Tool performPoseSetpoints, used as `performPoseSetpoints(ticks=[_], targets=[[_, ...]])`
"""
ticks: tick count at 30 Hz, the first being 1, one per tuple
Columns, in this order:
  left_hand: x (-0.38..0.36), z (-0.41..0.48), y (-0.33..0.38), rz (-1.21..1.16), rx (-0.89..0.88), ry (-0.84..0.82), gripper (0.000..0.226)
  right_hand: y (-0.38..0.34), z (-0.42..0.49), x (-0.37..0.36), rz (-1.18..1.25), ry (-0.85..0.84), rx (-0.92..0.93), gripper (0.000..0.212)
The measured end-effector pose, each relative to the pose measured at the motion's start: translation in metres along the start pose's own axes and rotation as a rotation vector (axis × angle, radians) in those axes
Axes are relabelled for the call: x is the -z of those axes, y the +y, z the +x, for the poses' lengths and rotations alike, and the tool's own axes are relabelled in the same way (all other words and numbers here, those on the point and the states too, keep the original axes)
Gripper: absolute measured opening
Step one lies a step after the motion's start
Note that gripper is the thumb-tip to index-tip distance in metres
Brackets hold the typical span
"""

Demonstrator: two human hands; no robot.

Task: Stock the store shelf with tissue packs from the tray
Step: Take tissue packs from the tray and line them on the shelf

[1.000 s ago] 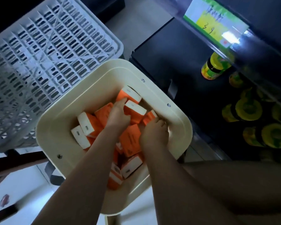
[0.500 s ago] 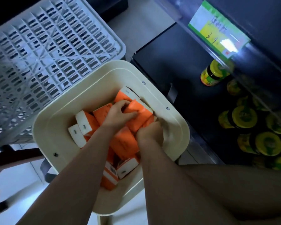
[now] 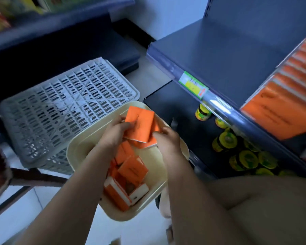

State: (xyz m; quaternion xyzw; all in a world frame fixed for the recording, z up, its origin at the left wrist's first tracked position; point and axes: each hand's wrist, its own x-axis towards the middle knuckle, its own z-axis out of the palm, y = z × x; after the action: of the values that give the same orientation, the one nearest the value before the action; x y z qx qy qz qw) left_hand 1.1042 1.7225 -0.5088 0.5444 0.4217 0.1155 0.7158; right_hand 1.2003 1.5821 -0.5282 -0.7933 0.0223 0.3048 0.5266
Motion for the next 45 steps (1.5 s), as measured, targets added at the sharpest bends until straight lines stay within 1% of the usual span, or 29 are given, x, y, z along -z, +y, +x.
performPoseSetpoints(ticks=[1,2,4,5,9,11,12,14,17,19,21,22,25,29,33,35,39,41,43,45], targets=[[-0.004,-0.009,0.013,-0.008,-0.011,-0.045,0.015,-0.011,-0.003,0.005,0.033,-0.006,0.034,0.008],[-0.008,-0.016,0.026,-0.009,-0.024,-0.085,0.013,-0.021,-0.006,0.010,0.068,0.004,0.064,0.009],[-0.020,-0.027,0.050,-0.007,-0.061,-0.131,0.027,-0.041,-0.016,0.023,0.129,0.036,0.129,0.009],[-0.026,-0.033,0.063,-0.020,-0.085,-0.146,0.027,-0.050,-0.022,0.031,0.152,0.042,0.160,0.004],[-0.048,-0.057,0.113,0.034,-0.173,-0.205,0.011,-0.084,-0.053,0.066,0.191,0.115,0.264,0.017],[-0.059,-0.068,0.135,0.068,-0.232,-0.268,0.016,-0.100,-0.069,0.085,0.238,0.161,0.315,0.020],[-0.065,-0.073,0.146,0.086,-0.263,-0.294,0.019,-0.107,-0.077,0.094,0.265,0.180,0.328,0.017],[-0.079,-0.086,0.165,0.114,-0.327,-0.340,0.018,-0.119,-0.093,0.110,0.330,0.216,0.357,0.014],[-0.100,-0.105,0.191,0.147,-0.397,-0.404,0.014,-0.137,-0.115,0.138,0.379,0.261,0.416,0.032],[-0.112,-0.117,0.208,0.168,-0.445,-0.447,0.024,-0.147,-0.127,0.160,0.387,0.283,0.472,0.033],[-0.127,-0.132,0.222,0.196,-0.485,-0.485,0.036,-0.153,-0.139,0.185,0.390,0.321,0.525,0.023],[-0.135,-0.139,0.228,0.211,-0.506,-0.503,0.035,-0.155,-0.145,0.199,0.383,0.340,0.545,0.019],[-0.163,-0.160,0.240,0.254,-0.582,-0.565,0.023,-0.155,-0.165,0.245,0.376,0.335,0.574,0.018],[-0.204,-0.187,0.247,0.350,-0.692,-0.661,0.025,-0.145,-0.189,0.320,0.268,0.346,0.597,0.021],[-0.247,-0.201,0.251,0.450,-0.746,-0.734,0.024,-0.132,-0.208,0.386,0.186,0.384,0.604,0.022],[-0.274,-0.204,0.254,0.455,-0.766,-0.752,0.024,-0.124,-0.210,0.411,0.161,0.438,0.604,0.023],[-0.334,-0.203,0.241,0.369,-0.821,-0.785,0.027,-0.099,-0.196,0.451,0.199,0.645,0.656,0.031],[-0.365,-0.196,0.227,0.306,-0.853,-0.761,0.031,-0.089,-0.186,0.471,0.187,0.728,0.665,0.026],[-0.397,-0.188,0.218,0.313,-0.933,-0.745,0.033,-0.086,-0.179,0.493,0.154,0.786,0.655,0.025],[-0.425,-0.179,0.215,0.368,-1.051,-0.759,0.036,-0.087,-0.172,0.520,0.083,0.854,0.648,0.026]])
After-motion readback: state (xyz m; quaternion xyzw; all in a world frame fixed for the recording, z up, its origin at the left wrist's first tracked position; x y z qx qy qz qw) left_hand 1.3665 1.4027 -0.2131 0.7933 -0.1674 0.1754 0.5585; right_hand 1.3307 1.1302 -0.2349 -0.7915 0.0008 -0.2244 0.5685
